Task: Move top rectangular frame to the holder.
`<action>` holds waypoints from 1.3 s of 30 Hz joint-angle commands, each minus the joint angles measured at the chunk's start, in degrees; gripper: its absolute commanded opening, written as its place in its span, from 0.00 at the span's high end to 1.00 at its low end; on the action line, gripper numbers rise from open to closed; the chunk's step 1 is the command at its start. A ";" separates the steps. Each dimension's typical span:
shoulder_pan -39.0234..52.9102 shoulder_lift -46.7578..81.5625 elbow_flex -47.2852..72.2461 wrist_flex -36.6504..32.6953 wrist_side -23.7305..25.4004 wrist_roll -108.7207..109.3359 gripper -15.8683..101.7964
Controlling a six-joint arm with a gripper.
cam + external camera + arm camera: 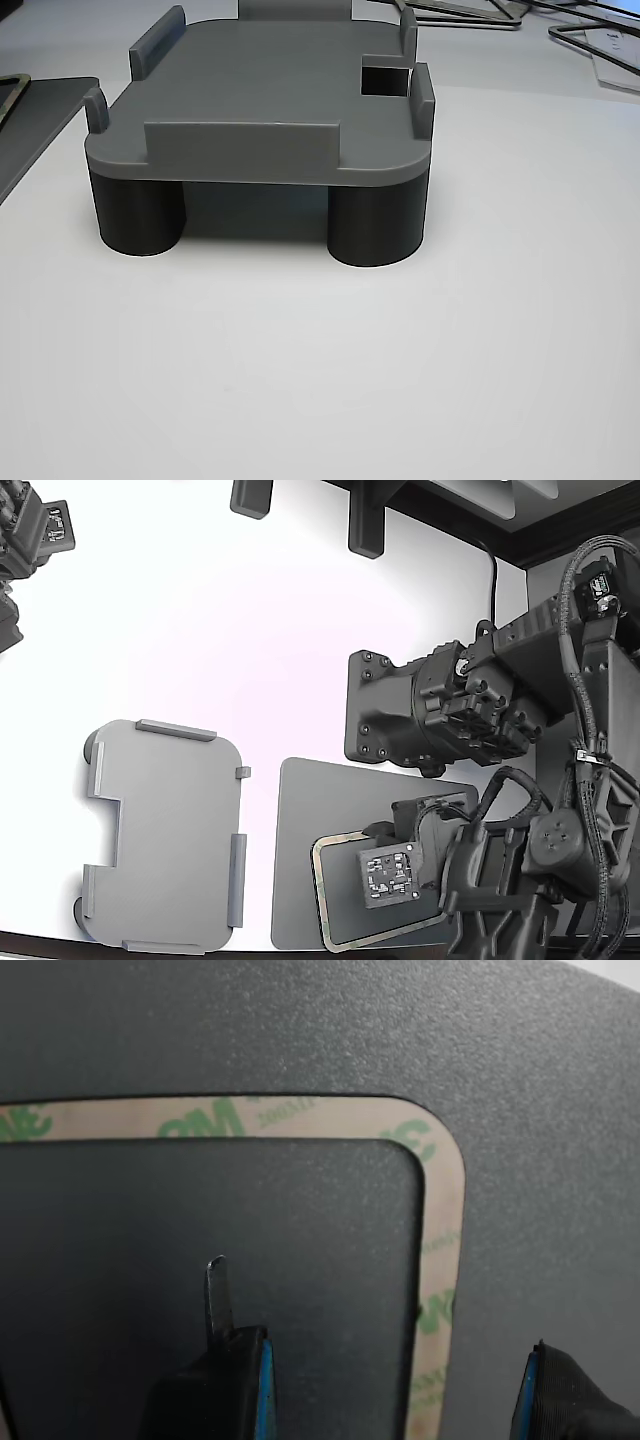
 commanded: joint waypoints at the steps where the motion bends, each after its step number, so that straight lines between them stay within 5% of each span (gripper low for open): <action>1: -0.44 2.55 2.64 -2.81 -0.53 0.09 0.02; 17: -1.58 2.37 8.61 -6.24 -2.99 0.35 0.06; 39: -4.39 0.00 11.78 -9.84 -4.75 -2.64 0.29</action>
